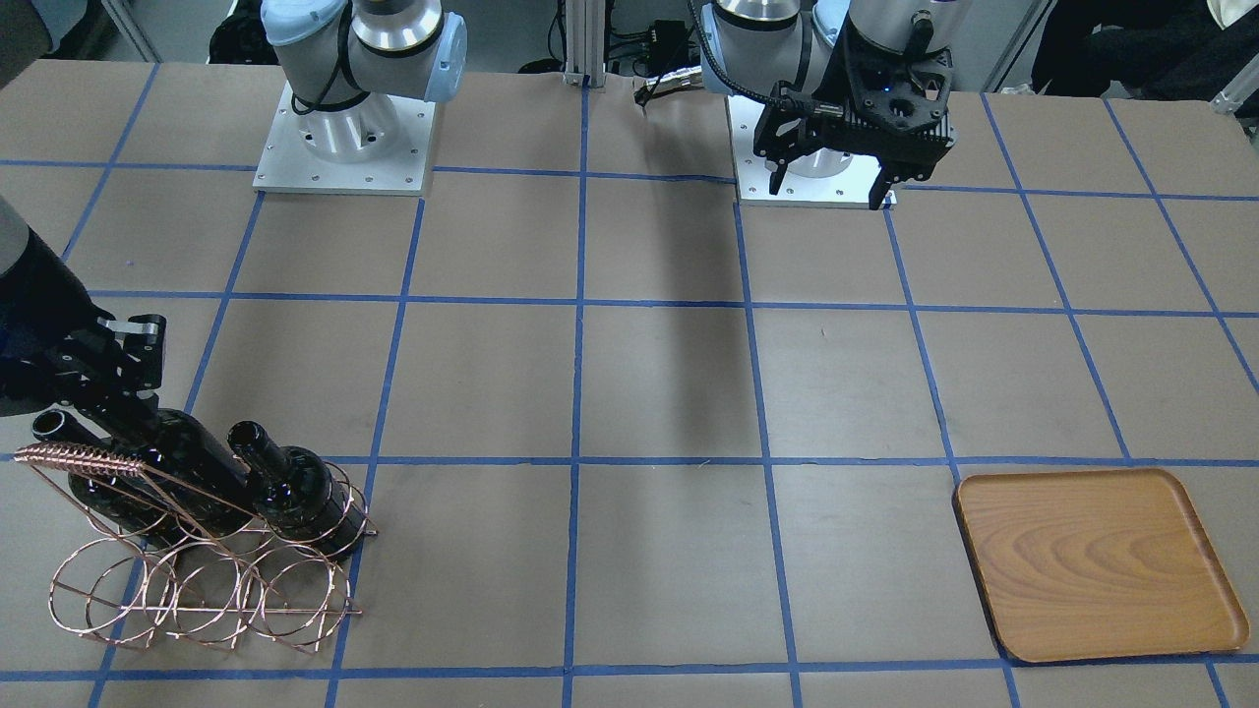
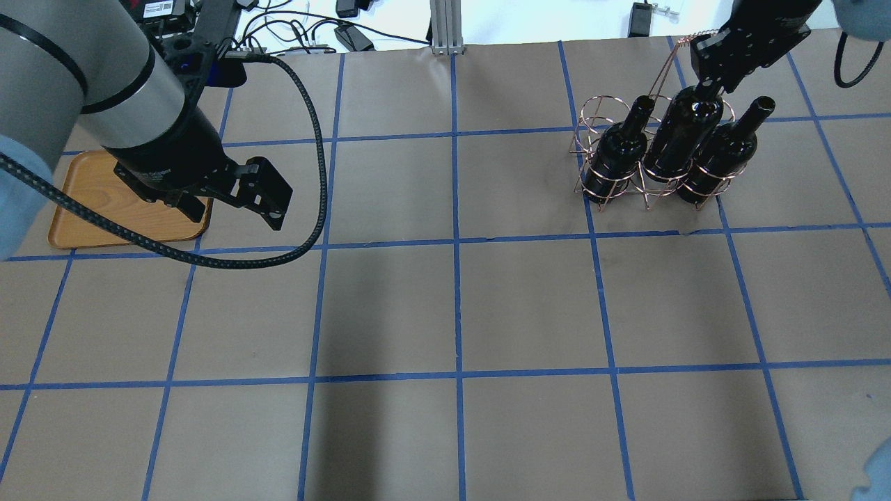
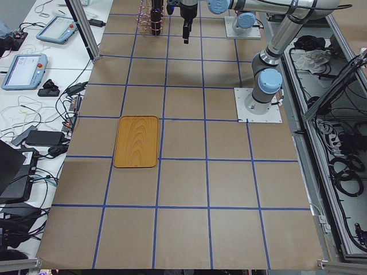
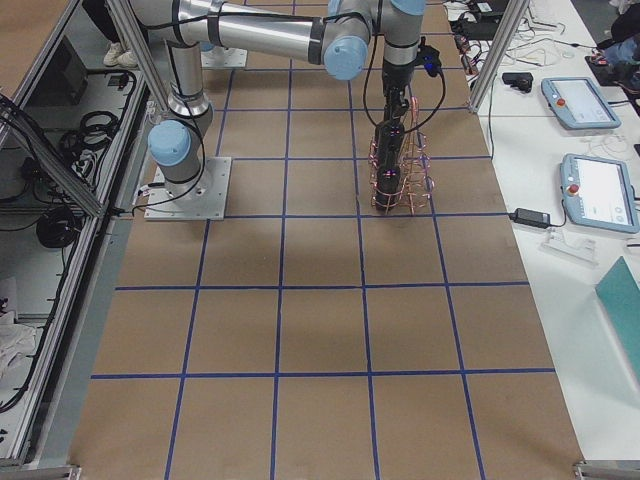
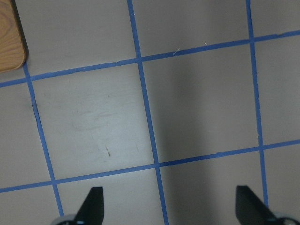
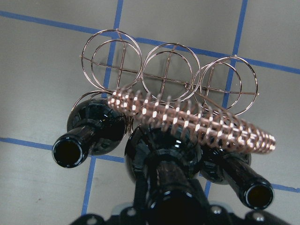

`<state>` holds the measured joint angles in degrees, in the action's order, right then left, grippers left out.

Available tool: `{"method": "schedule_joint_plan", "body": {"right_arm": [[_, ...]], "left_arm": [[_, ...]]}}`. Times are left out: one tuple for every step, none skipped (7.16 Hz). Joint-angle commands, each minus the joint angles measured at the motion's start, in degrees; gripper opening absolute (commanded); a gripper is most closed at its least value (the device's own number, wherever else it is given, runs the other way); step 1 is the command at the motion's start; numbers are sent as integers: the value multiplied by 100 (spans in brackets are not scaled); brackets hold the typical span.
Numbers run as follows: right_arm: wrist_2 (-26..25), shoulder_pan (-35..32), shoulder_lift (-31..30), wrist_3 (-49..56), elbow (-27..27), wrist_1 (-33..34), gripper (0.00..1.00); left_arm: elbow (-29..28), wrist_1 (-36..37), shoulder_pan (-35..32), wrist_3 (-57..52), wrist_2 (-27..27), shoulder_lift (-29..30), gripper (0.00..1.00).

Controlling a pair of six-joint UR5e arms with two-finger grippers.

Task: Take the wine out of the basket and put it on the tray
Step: 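Lower the right gripper onto the middle dark bottle and close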

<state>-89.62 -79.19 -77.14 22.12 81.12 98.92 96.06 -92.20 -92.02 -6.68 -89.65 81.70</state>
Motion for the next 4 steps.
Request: {"method": "schedule_joint_plan", "body": {"right_arm": [[6,0,190,38,27,135,0],[-3,0,261,29,44,188,0],[-3,0,374,-6,44,284,0],[-3,0,393,-24,62,312,0]], "left_arm": [[0,0,0,0,0,-5,100],[0,0,0,0,0,-5,100],[0,0,0,0,0,-5,100],[0,0,0,0,0,-5,100]]}}
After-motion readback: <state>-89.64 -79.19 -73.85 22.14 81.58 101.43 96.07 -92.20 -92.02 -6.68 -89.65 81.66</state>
